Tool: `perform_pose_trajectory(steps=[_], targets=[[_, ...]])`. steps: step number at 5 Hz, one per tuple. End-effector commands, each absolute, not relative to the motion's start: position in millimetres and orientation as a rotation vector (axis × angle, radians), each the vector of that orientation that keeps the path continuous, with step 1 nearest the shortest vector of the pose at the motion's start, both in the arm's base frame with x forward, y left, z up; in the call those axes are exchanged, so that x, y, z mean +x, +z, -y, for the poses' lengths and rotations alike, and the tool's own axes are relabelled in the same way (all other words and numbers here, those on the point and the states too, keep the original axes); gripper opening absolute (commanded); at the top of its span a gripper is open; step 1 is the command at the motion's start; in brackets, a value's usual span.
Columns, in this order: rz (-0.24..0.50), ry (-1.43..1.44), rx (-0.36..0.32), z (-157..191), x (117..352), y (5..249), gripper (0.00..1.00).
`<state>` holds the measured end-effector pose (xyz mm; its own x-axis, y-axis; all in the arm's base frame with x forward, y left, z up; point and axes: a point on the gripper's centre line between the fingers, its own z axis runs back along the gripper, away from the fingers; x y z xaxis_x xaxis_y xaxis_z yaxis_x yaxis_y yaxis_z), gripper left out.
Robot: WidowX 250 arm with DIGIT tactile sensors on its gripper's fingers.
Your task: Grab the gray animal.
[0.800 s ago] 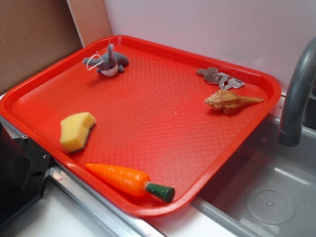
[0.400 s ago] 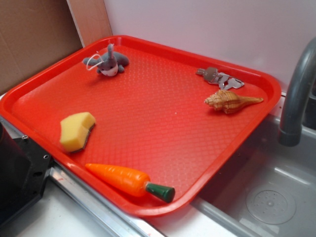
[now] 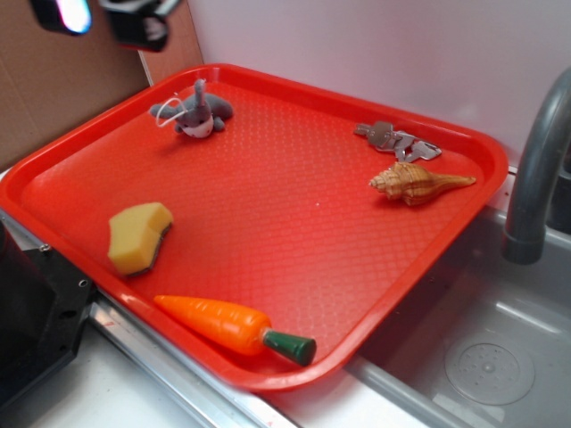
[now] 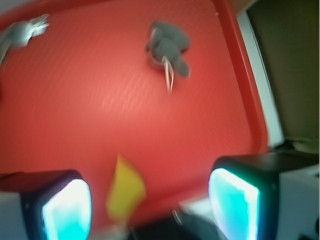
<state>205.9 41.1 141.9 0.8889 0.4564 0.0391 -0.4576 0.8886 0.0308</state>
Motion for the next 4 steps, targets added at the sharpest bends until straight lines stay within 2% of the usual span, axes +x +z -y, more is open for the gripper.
perform_pose_trajectory(steps=[1,2,4], targets=[[0.202,0.885,-0.031,-101,235,97,1.00],[0.206,0.903,-0.045,-100,243,85,1.00],[0.162,0.875,-0.048,-91,249,64,1.00]])
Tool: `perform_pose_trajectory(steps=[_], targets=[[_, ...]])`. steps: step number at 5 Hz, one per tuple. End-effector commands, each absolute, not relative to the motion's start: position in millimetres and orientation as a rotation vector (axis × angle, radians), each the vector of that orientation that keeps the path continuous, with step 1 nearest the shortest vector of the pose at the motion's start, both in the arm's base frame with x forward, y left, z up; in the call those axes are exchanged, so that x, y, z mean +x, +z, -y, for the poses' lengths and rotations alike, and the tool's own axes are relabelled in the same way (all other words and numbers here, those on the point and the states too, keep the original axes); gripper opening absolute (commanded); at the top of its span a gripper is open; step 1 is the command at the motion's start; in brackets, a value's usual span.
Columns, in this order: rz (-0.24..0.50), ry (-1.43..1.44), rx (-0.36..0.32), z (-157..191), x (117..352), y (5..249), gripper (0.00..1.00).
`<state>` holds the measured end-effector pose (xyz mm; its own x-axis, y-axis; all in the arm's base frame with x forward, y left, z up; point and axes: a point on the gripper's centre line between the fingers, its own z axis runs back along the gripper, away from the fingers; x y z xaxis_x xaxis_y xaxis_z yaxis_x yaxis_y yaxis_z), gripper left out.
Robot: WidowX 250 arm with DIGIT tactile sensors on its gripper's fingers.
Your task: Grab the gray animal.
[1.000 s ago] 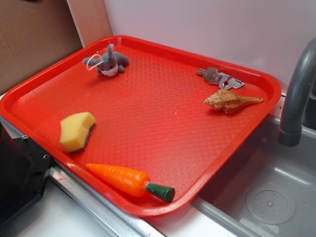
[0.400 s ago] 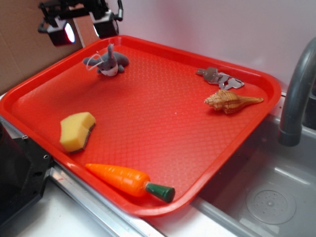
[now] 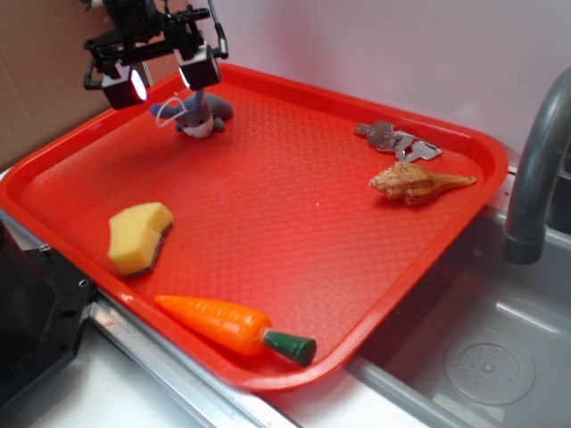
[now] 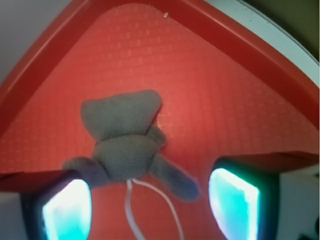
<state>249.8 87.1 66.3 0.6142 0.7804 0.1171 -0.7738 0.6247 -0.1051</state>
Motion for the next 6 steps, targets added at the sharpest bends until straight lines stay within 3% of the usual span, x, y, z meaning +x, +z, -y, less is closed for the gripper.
perform_pose_trajectory(steps=[1,6], targets=[[0.168,0.854,-0.030,-96,250,53,1.00],[0.118,0.748,0.006,-73,250,22,1.00]])
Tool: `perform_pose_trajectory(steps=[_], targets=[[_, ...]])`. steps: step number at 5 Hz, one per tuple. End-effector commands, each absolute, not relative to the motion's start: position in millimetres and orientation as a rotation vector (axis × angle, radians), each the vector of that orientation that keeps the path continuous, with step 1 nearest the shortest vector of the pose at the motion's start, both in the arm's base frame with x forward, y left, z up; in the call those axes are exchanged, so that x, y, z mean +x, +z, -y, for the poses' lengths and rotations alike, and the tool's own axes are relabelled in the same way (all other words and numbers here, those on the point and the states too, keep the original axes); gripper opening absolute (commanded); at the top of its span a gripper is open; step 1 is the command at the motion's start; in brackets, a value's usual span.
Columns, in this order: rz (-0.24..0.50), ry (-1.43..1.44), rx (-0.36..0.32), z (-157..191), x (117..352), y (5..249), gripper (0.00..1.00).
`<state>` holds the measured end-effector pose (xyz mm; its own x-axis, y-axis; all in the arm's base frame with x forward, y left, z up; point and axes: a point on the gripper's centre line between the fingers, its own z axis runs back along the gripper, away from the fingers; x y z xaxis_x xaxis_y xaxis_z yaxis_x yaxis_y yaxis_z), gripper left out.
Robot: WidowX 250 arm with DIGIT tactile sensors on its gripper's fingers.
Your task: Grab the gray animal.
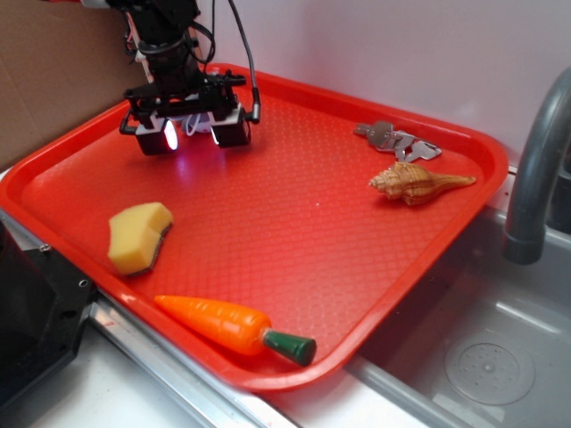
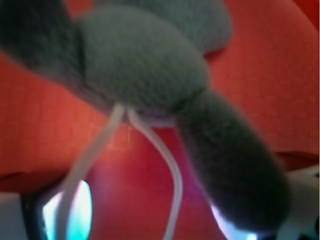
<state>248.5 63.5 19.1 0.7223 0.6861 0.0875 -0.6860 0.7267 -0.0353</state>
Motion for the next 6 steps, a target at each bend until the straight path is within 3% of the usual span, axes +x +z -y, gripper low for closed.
perform_pose_trajectory(steps=[1,2,3,4,6], targets=[[0.110,0.741,0.012,-73,250,20,1.00],[0.117,0.744,0.016,-75,250,21,0.00],[0.108,0.740,0.001,-80,250,27,0.39],[0.093,0.703,-0.003,-86,246,51,1.00],[0.138,0.691,-0.048,-94,240,93,1.00]])
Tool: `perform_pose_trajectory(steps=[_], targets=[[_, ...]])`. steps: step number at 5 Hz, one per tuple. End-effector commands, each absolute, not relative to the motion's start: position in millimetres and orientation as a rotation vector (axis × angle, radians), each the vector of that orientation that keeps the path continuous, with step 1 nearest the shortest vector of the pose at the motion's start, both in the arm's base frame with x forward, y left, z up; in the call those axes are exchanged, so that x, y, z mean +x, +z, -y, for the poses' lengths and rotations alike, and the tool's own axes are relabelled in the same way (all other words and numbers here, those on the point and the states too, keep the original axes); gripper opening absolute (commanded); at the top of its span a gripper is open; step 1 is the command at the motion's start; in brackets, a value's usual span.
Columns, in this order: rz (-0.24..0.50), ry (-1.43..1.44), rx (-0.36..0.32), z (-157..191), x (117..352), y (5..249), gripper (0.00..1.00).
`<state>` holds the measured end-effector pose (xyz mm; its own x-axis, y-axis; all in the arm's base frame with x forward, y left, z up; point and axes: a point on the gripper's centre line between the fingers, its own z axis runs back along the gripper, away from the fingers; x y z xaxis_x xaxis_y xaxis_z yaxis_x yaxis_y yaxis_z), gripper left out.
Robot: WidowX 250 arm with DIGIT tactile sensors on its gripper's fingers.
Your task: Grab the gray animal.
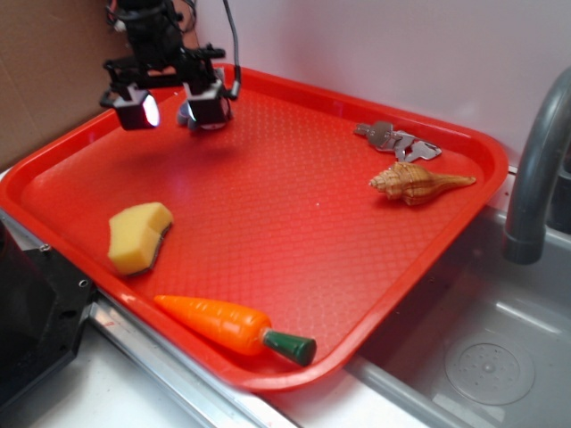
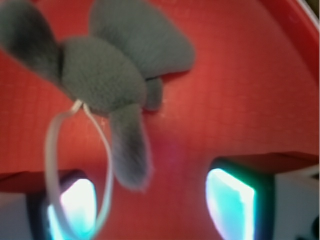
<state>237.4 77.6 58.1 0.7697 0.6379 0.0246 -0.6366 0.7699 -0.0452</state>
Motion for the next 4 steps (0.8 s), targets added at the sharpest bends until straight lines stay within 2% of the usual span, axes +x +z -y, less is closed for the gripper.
perform_pose_trajectory(steps=[1,2,3,4], targets=[[0.197,0.715,-0.092,-93,245,115,1.00],[0.270,0.732,-0.074,-97,255,119,1.00],[0.281,0.723,-0.072,-104,276,107,1.00],[0.239,0.715,-0.050,-106,296,88,1.00]])
